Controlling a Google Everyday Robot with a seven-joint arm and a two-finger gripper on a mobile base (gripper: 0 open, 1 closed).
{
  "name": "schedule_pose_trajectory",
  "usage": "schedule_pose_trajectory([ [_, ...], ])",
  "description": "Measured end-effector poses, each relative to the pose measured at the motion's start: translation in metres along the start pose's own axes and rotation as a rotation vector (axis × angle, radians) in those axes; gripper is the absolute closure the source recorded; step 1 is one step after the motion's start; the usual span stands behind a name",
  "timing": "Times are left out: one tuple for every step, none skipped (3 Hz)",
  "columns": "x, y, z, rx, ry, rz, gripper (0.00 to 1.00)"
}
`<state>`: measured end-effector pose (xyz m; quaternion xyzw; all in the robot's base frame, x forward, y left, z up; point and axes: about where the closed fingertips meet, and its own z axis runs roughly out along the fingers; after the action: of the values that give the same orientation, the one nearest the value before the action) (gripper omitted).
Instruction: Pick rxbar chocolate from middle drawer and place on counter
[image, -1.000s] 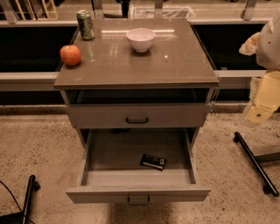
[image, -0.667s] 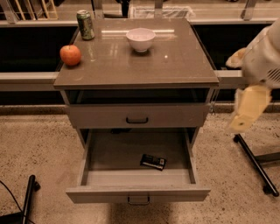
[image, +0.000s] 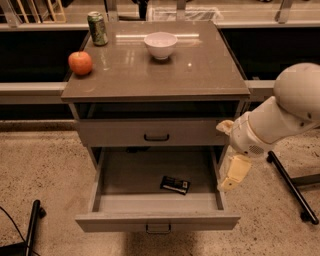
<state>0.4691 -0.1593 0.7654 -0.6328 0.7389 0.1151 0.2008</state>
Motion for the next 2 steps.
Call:
schedule_pose_trajectory([
  [0.0003,-0.0032,0.0050,0.009,-0.006,-0.010,0.00],
  [0.0014,-0.0080,0.0126,0.026,-0.003,-0.001,0.00],
])
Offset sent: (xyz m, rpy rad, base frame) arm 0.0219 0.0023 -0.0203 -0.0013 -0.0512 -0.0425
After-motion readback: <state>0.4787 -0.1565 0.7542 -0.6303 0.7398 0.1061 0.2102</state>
